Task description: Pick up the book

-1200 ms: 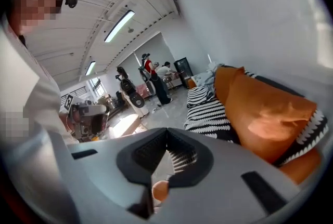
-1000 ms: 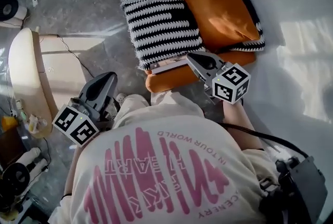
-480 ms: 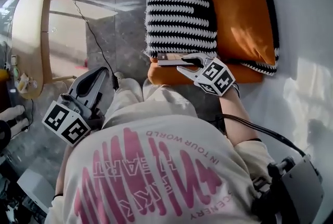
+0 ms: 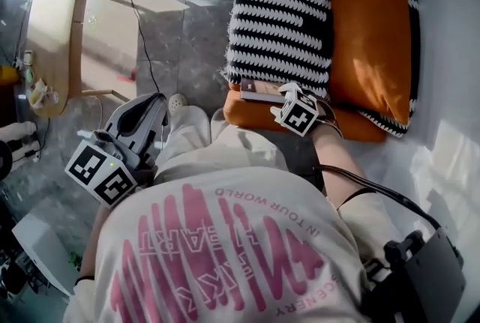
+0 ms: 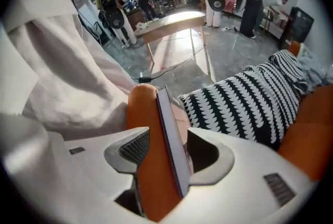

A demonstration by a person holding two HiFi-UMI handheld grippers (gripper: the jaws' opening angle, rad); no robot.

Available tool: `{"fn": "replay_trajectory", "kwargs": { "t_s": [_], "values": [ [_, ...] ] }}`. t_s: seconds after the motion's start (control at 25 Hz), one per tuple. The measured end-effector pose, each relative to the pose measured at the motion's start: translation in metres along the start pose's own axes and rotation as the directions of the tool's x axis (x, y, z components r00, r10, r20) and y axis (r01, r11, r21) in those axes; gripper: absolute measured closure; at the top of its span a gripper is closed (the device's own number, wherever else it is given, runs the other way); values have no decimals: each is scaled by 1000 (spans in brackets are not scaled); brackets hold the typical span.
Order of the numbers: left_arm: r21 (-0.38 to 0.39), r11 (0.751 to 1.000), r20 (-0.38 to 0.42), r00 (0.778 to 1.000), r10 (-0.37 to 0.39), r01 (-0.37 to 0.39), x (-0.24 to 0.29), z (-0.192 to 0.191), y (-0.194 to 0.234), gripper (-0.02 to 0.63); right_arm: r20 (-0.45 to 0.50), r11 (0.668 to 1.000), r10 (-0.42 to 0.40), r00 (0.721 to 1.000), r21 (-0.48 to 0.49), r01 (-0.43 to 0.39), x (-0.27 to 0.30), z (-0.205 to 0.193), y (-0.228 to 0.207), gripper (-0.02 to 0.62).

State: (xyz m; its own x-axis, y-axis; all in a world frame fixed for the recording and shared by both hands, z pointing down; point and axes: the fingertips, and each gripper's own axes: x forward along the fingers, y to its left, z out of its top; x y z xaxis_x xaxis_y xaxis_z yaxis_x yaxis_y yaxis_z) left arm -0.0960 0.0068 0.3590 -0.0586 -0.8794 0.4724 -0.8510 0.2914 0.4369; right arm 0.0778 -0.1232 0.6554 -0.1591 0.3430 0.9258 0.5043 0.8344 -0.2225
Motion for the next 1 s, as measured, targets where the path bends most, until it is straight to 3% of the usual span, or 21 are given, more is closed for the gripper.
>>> {"fn": "replay_trajectory", "kwargs": {
  "t_s": [0.08,0.2,0.24,0.4,0.68,1.0],
  "values": [
    [-27,1000,-16,1000,2,-2,3,-4,-16,600,-65,999,19,998,-27,-20,-7,-27,12,377],
    [-75,996,-51,998,-43,39,36,-19,-32,600,-196,996,77,978,53,-67,-17,-105,34,377],
    [-68,997,-45,999,-24,21,42,-19,-23,600,-218,996,89,972,48,-81,-7,-111,29,377],
    [-8,994,21,994,107,-107,30,-2,41,600,-191,985,91,977,-124,-116,71,-33,-35,377],
    [-16,991,7,991,135,-134,20,-14,49,600,-242,972,170,955,-120,-204,83,-38,-22,352],
    [-26,990,-2,990,138,-138,14,-10,54,600,-269,966,248,931,2,-257,86,-37,-26,339]
  ]
}}
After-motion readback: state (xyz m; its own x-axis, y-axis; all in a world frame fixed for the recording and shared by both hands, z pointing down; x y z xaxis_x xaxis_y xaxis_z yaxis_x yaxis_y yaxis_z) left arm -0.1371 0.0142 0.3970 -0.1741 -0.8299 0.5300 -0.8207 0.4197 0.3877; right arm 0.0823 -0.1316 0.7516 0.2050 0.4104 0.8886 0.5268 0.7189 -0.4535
